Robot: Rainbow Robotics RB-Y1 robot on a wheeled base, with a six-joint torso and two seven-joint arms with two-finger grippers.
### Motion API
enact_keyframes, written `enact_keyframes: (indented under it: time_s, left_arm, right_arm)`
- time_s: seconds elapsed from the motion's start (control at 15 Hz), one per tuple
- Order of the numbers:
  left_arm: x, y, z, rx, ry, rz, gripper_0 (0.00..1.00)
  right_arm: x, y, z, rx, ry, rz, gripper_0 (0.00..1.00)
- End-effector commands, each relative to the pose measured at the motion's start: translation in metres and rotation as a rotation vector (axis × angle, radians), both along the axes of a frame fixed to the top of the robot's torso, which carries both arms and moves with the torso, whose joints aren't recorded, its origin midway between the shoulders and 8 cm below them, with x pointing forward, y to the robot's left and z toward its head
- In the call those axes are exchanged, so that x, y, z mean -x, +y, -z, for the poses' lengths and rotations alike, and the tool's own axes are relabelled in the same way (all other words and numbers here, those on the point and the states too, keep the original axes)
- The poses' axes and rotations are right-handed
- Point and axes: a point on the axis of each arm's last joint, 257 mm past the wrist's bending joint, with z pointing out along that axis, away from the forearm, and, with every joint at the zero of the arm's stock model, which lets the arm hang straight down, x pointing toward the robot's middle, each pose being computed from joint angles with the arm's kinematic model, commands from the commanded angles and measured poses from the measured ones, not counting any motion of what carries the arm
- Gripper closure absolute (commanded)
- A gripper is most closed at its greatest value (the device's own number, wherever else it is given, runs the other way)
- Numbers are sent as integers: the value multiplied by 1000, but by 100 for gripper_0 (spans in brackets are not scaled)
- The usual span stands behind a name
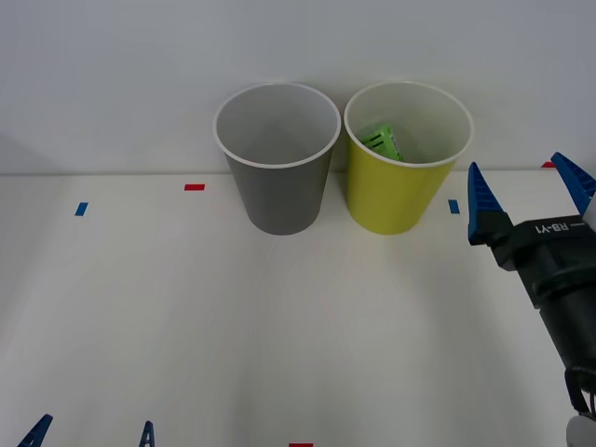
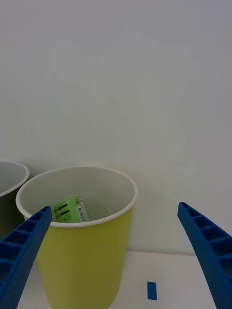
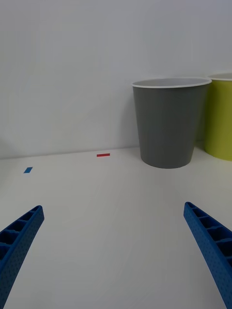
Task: Put cans in the gray bin and PET bottles in the light green bin.
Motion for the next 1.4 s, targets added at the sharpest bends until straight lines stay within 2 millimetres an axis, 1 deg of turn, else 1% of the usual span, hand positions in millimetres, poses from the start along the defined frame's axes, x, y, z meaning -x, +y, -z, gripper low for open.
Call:
enact_keyframes:
  time_s: [0.07,0.27,0.4,0.53,0.6,0.67,0.73,0.87,1.0,1.07,1.2,1.4]
  left_arm:
    - [0,0,0,0,0,0,0]
    - [0,0,0,0,0,0,0]
    - [0,0,0,0,0,0,0]
    - [0,0,0,0,0,0,0]
    - [0,0,0,0,0,0,0]
    - [0,0,0,0,0,0,0]
    - [0,0,0,0,0,0,0]
    - [0,0,0,0,0,0,0]
    - [0,0,0,0,0,0,0]
    - [0,0,0,0,0,0,0]
    - [0,0,0,0,0,0,0]
    - [0,0,0,0,0,0,0]
  right_arm:
    - [30,-7,14,19,-18,1,11]
    - [56,-19,29,46,-10,21,11]
    - [73,-31,39,52,3,49,11]
    - [87,-45,54,51,-24,75,11]
    - [96,-56,67,55,-47,93,11]
    - [104,-62,75,62,-53,102,11]
    - [112,-65,78,63,-50,104,11]
    - [137,-80,86,35,-24,133,11]
    - [159,-86,89,28,-9,154,11]
    - [167,-88,93,24,7,164,11]
    - [178,-93,100,14,38,181,11]
    - [190,-95,108,-4,73,195,11]
